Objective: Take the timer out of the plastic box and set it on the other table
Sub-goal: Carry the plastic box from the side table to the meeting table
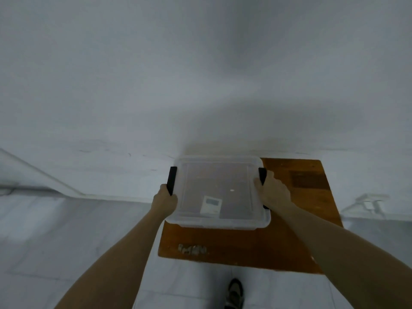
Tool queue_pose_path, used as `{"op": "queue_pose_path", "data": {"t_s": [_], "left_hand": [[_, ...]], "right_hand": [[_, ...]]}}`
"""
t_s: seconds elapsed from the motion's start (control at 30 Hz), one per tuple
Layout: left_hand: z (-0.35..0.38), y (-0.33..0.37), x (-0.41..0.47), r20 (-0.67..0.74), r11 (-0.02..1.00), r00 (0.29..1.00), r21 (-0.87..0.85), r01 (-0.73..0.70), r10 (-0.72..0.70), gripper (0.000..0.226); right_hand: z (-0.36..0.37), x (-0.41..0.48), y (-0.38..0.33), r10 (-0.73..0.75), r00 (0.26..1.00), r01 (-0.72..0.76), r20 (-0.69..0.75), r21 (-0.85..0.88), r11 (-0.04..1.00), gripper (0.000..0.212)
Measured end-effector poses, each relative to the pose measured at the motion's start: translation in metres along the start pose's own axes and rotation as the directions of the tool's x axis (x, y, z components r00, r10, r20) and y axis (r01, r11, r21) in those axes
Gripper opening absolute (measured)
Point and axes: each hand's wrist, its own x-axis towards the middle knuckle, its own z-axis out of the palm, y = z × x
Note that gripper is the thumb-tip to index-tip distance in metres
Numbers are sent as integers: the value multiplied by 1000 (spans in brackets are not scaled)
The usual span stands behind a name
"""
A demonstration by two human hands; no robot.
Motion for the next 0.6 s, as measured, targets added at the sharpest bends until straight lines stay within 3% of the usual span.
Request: {"op": "queue_pose_path", "data": {"t_s": [0.27,0.6], "left_hand": [[-23,-7,-13,-9,961,993,-252,115,-121,36],[-103,-93,-89,-115,874,951,-438,211,-287,54]], "right_hand": [[-9,13,-21,-126,991,127,-40,16,992,55],[-10,-32,-134,-420,907,419,26,29,908,51]]}}
